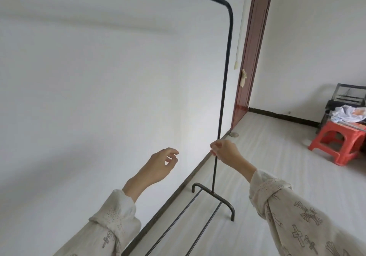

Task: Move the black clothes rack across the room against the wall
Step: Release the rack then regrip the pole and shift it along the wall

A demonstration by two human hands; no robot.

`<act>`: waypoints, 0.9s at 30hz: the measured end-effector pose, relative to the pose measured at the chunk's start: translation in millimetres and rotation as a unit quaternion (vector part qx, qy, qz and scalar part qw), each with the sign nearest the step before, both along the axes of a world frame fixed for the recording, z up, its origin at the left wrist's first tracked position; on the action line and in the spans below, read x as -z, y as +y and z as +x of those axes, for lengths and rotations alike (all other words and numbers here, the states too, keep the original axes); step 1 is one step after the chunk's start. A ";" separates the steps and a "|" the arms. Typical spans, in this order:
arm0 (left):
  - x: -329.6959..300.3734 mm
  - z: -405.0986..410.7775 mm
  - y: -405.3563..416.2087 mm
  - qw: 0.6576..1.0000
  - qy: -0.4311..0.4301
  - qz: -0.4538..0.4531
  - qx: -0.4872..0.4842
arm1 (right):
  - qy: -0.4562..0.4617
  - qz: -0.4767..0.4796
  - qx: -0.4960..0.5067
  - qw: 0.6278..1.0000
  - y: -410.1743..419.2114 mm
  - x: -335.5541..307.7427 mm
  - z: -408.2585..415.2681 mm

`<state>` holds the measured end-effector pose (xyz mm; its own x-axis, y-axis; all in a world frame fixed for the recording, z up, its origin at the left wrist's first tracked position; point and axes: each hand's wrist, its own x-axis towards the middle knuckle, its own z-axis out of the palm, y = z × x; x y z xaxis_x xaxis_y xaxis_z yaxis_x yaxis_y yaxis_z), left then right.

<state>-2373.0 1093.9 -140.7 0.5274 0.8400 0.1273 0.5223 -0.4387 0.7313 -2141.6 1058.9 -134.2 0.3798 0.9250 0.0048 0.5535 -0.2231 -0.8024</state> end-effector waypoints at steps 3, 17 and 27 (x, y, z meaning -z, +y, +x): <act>4.1 45.6 54.3 1.000 -0.015 0.007 0.000 | 0.011 0.011 0.020 1.000 44.2 -9.7 51.6; 5.4 266.9 260.9 0.999 -0.052 0.004 -0.006 | -0.048 -0.023 0.033 0.998 250.0 -23.4 252.9; 11.9 399.9 378.4 0.994 -0.020 -0.054 -0.097 | -0.039 0.006 -0.124 0.992 414.7 -33.7 349.3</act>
<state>-1973.1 1472.3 -152.6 0.3513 0.9350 0.0488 0.5594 -0.2514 0.7899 -1792.3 1473.6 -100.5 0.1395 0.9896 0.0363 0.6505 -0.0639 -0.7568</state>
